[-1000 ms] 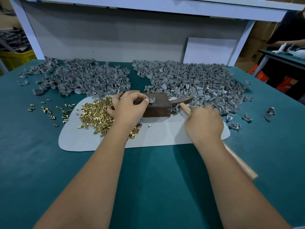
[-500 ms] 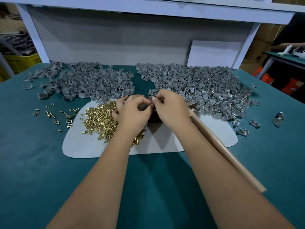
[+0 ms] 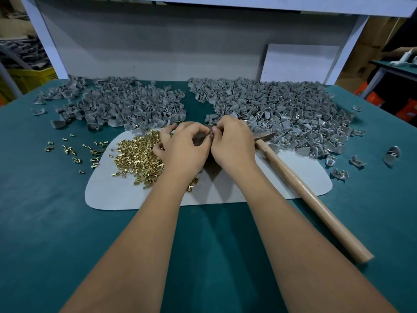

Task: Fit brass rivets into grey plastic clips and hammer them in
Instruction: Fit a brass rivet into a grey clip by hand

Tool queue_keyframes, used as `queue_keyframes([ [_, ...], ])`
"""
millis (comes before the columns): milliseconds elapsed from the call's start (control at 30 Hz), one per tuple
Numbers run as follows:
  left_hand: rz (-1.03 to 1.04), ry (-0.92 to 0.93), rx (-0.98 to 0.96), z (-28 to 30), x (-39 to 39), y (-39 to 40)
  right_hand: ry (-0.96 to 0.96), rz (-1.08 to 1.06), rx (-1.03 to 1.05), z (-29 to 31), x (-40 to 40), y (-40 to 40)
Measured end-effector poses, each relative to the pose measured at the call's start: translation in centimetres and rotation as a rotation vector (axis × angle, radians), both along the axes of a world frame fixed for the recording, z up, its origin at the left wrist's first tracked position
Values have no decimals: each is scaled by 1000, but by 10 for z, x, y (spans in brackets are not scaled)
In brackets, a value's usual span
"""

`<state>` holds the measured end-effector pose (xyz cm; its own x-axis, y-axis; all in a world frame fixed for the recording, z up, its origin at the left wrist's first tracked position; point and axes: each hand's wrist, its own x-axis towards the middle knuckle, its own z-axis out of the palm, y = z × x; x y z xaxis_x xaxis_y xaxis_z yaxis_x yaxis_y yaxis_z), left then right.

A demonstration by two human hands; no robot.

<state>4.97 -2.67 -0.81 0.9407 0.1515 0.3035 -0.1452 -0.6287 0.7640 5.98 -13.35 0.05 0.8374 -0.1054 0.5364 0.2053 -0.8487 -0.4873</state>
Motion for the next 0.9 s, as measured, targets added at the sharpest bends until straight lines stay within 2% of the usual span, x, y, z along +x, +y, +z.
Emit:
queue_keyframes([
  [400, -18, -12, 12, -2, 1, 2, -11, 33, 57, -2, -1, -1],
  [467, -24, -15, 10, -2, 2, 3, 35, 56, 58, 1, -4, -2],
  [567, -15, -12, 1, -4, 2, 4, 151, 115, 212, 15, -13, -13],
  [600, -13, -7, 4, -4, 2, 3, 147, 73, 209, 19, -18, -20],
  [633, -12, -1, 6, -4, 2, 3, 107, -31, 115, 23, -24, -29],
  [700, -15, 8, 4, -5, 3, 3, 46, -334, -212, 25, -40, -50],
  [733, -15, 9, 5, -4, 3, 2, 107, -443, -312, 25, -48, -60],
  [833, -8, 9, 12, -4, 2, 2, 477, -493, -382, 15, -64, -70],
  [900, -6, 8, 12, -4, 1, 2, 542, -481, -435, 9, -67, -70],
])
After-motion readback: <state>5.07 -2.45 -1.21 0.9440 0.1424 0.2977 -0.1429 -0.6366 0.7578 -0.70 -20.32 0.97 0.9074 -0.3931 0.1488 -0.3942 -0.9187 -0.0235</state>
